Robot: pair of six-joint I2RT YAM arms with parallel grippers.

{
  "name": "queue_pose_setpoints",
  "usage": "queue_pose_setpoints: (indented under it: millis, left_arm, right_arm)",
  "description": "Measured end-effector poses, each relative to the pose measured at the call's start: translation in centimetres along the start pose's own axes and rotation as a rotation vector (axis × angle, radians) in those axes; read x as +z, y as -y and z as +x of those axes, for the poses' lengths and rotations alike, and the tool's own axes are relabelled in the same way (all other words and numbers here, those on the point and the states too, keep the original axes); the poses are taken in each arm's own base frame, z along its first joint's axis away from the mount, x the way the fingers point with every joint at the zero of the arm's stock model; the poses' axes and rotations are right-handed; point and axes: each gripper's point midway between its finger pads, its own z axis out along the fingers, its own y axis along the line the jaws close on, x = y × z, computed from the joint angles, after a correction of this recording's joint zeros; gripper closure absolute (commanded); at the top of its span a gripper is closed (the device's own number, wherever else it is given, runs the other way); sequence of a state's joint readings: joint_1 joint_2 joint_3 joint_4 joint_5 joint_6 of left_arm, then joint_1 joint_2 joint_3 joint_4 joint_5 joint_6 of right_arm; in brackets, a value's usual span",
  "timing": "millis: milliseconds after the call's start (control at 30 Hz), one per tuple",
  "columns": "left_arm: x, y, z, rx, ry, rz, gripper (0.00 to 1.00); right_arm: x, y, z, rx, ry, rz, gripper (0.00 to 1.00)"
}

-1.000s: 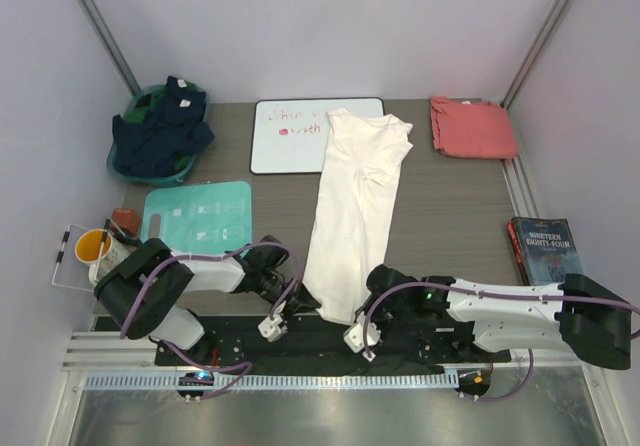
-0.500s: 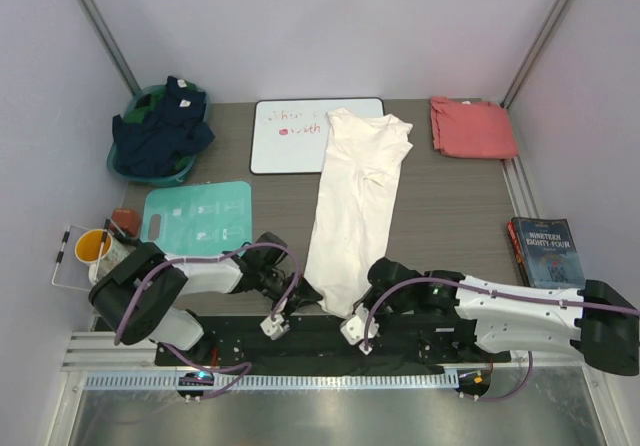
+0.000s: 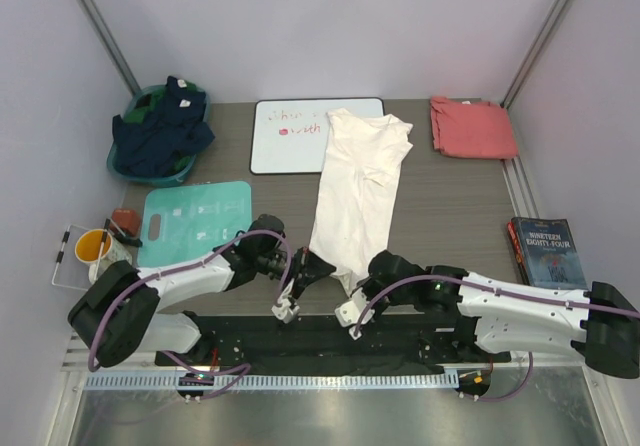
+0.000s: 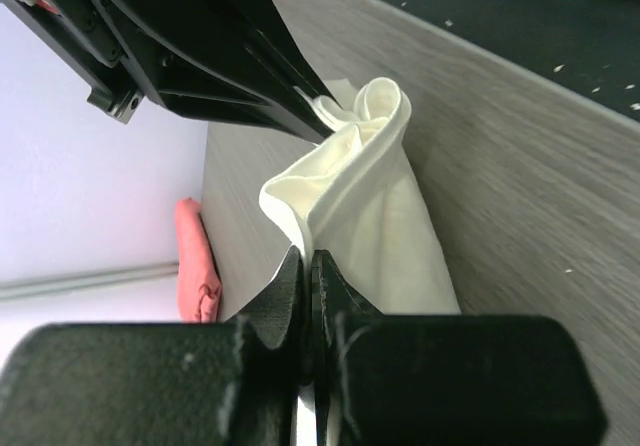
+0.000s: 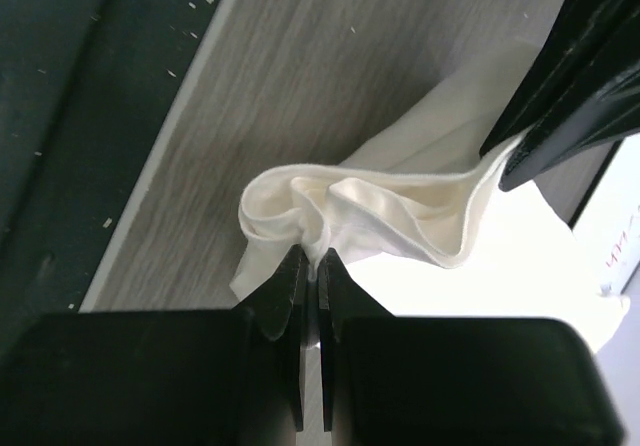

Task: Fold and stack the t-shirts
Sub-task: Fold the tshirt

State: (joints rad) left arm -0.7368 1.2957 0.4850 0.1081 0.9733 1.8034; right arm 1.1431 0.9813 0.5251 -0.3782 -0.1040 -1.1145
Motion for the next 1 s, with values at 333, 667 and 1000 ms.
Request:
queue_pose_setpoints:
  millis: [333, 667, 1000]
  left_arm:
    - [0.0, -1.1, 1.7, -0.038, -0.055, -0.046, 1.00]
    - [-0.7, -3.5, 6.5, -0.077, -0.158, -0.132, 1.00]
    - [-1.7, -6.5, 10.5, -0.061, -0.224, -0.205, 1.00]
  right_arm:
    - [-0.9, 2.6, 3.1, 0.037, -0.131, 0.118, 0.99]
    - [-1.5, 5.3, 6.5, 0.081, -0.255, 0.222, 0.99]
    - [-2.1, 9.4, 11.7, 0.141, -0.378, 0.343, 0.99]
